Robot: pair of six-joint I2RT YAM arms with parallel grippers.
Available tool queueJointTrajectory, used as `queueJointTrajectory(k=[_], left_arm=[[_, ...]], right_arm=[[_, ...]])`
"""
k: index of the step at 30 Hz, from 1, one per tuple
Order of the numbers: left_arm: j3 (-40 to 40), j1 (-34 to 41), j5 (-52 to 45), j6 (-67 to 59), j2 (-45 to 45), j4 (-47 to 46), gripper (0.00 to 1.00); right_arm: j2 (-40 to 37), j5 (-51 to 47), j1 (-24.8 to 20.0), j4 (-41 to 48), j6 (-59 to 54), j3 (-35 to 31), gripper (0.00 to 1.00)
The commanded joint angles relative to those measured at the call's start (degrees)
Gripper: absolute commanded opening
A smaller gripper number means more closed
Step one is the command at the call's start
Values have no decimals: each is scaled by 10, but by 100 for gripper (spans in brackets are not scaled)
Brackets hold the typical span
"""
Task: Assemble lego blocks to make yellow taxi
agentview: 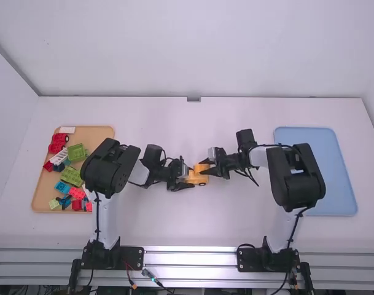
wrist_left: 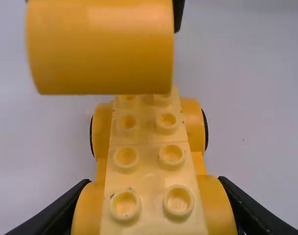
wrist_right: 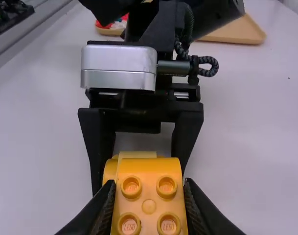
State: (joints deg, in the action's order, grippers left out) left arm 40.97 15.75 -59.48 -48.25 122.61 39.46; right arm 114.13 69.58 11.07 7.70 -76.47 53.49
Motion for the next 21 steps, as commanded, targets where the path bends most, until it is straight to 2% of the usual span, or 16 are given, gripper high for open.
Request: queueJointTrajectory(k=[1,12,21], left_arm=[[0,0,6,-10,5,-9,51],[7,0,26,4,5,-15,51],[15,0,26,0,5,-21,51]], right_arm=[[17,28,-1,3,5,9,4],[17,-24,42,0,16,4,1],[17,-20,30,-35,23,-14,0]])
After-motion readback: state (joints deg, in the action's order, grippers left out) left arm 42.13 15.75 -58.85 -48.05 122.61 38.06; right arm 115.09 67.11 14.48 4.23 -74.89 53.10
